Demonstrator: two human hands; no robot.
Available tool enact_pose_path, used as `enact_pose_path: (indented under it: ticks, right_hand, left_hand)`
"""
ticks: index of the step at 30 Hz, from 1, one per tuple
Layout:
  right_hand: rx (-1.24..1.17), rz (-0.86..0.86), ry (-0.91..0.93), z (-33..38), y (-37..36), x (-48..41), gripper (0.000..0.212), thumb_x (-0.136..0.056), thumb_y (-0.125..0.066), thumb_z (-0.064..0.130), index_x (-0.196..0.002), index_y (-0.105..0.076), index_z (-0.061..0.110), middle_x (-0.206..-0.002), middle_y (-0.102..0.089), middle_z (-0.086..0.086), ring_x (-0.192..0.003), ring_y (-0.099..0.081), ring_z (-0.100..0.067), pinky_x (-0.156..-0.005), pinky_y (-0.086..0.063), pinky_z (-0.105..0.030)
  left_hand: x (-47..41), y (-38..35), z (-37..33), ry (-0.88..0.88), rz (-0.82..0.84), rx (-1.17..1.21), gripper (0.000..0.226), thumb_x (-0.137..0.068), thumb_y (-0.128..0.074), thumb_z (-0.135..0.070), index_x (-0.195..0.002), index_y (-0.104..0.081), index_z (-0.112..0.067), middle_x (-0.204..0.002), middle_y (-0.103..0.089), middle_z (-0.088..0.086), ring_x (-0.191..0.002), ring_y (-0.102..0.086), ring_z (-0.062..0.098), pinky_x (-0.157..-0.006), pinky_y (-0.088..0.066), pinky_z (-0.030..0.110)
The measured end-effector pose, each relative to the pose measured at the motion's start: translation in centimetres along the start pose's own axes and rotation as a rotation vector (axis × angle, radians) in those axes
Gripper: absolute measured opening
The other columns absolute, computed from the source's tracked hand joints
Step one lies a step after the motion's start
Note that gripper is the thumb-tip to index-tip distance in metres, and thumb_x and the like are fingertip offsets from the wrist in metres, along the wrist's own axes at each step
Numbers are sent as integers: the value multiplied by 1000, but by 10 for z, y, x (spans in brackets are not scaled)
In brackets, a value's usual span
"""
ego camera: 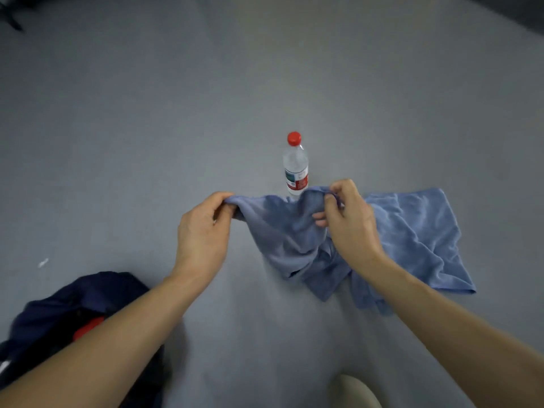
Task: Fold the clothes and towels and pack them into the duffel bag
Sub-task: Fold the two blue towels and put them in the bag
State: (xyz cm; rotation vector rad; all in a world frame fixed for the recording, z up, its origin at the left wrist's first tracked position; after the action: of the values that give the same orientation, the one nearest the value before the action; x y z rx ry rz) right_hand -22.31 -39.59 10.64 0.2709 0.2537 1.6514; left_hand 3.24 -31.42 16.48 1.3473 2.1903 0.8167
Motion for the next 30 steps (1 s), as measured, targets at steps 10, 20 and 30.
enact_pose_path:
  ticks: [10, 20, 30]
  right_hand:
    - [220, 365, 402, 264, -54, 70, 12, -89, -58, 23, -86, -64, 32, -68, -69, 7, -61, -67, -9, -73, -56, -43]
    - [434, 519, 564, 337, -148, 182, 15, -88, -68, 40, -76, -68, 30, -55, -58, 18, -66, -58, -12, -68, -48, -33]
    - [403, 573, 528, 328, -167, 199, 12, -86, -71, 45, -79, -71, 35, -65, -63, 22, -64, -60, -3, -67, -48, -27]
  left_hand:
    - [83, 203, -32, 87, -10, -26, 31, -93, -63, -25, -112, -65, -50, -115, -67, -20, -106, -62, 6, -99, -50, 40]
    - [153, 279, -52, -65, -207, 59, 15, -93, -67, -32, -105, -74, -36, -100, -72, -24, -97, -64, -5, -91, -52, 32]
    - [153, 290, -32, -50, -81, -65, 12, -98, -59, -27, -95, -69, -32, -94, -66, -17, -88, -60, 2, -84, -51, 34]
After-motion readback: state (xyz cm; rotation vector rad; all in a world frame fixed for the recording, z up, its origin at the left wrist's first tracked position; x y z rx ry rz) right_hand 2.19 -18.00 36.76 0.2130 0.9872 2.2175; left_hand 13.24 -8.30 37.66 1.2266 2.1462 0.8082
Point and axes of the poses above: each hand's wrist, its own x-axis away from the middle knuckle, its own y-axis out of the back of the hand, z = x × y, the point moved 10 cm from there along -x, towards the middle knuckle
